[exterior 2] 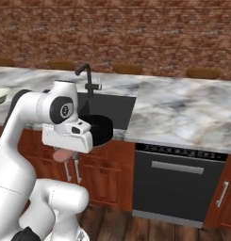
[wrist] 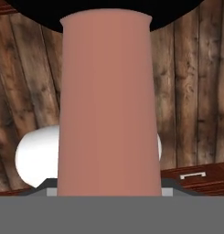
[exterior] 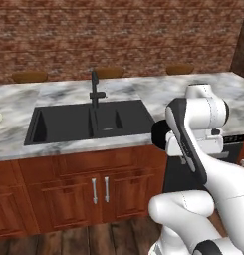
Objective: Pick the saucepan and bowl and place them in the sink. Then turn on the water.
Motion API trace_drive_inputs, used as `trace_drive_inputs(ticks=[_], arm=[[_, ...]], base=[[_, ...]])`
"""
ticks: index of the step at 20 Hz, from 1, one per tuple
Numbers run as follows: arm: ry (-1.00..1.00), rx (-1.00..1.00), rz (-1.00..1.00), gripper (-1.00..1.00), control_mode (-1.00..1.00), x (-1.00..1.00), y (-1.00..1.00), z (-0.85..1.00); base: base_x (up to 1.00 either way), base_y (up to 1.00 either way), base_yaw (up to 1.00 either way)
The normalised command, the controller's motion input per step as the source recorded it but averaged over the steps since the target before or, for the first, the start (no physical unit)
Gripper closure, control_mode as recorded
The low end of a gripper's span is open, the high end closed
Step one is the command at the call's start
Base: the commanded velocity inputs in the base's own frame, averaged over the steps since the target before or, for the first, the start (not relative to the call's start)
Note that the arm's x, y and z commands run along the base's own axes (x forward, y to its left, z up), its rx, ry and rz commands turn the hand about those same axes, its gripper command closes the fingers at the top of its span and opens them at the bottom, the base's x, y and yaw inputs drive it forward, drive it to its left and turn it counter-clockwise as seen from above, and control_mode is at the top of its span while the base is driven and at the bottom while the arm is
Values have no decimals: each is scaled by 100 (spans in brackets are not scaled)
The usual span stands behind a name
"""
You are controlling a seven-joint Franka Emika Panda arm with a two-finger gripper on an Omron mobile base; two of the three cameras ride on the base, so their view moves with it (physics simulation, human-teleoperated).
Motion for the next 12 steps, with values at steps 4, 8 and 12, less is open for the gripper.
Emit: trace_drive_inputs(ticks=[4,8,12], arm=[[0,0,0,100,100,0,0,0],[0,0,0,100,100,0,0,0],[0,0,0,100,100,0,0,0]], base=[[33,36,-15],[46,31,-14],[55,1,-3]])
